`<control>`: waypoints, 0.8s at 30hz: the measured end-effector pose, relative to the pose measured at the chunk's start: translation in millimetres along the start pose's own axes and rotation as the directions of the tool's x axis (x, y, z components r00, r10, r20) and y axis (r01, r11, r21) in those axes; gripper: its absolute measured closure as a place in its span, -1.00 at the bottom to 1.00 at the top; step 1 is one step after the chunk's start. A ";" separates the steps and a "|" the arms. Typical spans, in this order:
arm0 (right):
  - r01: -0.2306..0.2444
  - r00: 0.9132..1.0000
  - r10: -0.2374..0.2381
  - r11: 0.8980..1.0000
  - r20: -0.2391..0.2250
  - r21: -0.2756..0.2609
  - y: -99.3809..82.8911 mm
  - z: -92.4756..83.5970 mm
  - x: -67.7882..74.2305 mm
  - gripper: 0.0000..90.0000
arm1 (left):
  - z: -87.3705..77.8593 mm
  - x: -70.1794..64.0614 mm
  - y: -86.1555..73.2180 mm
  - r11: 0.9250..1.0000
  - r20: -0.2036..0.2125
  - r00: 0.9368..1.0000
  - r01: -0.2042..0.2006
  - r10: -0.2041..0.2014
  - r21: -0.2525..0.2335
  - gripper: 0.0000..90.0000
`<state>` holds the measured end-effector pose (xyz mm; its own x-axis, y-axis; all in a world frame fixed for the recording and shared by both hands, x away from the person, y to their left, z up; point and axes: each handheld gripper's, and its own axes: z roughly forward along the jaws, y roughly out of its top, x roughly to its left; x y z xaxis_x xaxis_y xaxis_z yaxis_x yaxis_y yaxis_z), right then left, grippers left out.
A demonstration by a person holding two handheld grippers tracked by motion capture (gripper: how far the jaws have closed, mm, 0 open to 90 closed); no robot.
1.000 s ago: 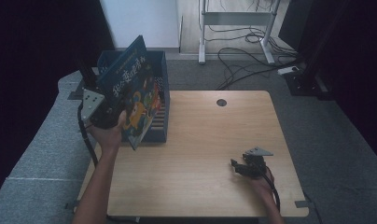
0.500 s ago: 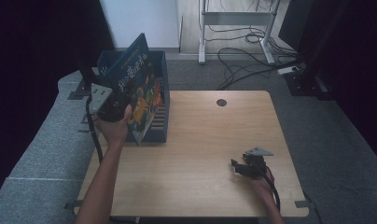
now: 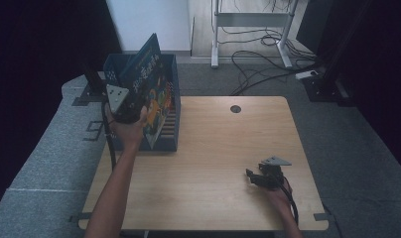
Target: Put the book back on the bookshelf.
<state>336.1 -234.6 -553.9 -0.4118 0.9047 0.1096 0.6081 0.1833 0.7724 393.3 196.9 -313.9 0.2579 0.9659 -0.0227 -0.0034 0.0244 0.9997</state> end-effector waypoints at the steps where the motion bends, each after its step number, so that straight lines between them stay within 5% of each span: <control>1: -0.001 1.000 0.001 1.000 -0.001 0.000 -0.1 -0.1 -0.1 -0.20 | 1.8 -0.5 -0.2 1.000 -0.002 1.000 -0.002 0.002 0.002 0.83; 24: -0.008 1.000 0.008 1.000 0.000 -0.001 -1.0 -1.6 -2.4 -0.21 | 25.0 -8.2 -4.6 1.000 -0.015 1.000 -0.019 0.019 -0.004 0.83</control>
<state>335.4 -237.6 -554.0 -0.4064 0.9063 0.1158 0.6107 0.1752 0.7722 415.4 182.4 -318.0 0.2428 0.9701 -0.0043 -0.0124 0.0076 0.9999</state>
